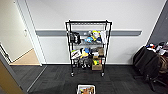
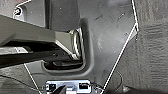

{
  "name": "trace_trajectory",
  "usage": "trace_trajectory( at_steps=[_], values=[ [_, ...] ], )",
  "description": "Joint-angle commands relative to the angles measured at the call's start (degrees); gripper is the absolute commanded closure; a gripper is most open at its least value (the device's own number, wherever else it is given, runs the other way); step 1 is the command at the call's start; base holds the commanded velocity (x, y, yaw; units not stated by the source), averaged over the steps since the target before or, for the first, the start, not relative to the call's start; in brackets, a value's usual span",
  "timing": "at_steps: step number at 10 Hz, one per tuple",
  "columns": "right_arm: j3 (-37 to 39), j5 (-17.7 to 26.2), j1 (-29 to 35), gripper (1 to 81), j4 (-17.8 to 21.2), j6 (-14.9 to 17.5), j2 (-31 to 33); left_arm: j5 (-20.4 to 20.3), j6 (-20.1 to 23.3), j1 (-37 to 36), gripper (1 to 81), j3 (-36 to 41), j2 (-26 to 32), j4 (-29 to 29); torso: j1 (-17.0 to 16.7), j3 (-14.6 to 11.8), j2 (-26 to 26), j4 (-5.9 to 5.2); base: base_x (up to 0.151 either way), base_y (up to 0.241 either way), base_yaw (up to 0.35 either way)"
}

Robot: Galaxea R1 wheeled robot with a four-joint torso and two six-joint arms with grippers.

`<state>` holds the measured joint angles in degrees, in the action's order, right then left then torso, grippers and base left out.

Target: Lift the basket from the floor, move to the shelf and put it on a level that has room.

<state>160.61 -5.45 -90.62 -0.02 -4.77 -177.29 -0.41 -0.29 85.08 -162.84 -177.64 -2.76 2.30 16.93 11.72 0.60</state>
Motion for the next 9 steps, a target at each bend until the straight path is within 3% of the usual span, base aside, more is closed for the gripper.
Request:
trace_trajectory(
  at_steps=[1,9],
  values=[
    [0.13,3.43,1.45,1.0,-0.15,-0.07,0.07,3.23,-0.15,-1.89,1.0,-0.11,-0.26,0.21,0.00,0.00,0.00,0.00,0.138,0.000,0.000],
    [0.13,3.43,1.63,1.0,-0.24,-0.07,0.07,2.96,-0.50,-1.89,1.0,-0.11,0.00,0.29,0.00,0.00,0.00,0.00,0.138,0.000,0.000]
  ],
)
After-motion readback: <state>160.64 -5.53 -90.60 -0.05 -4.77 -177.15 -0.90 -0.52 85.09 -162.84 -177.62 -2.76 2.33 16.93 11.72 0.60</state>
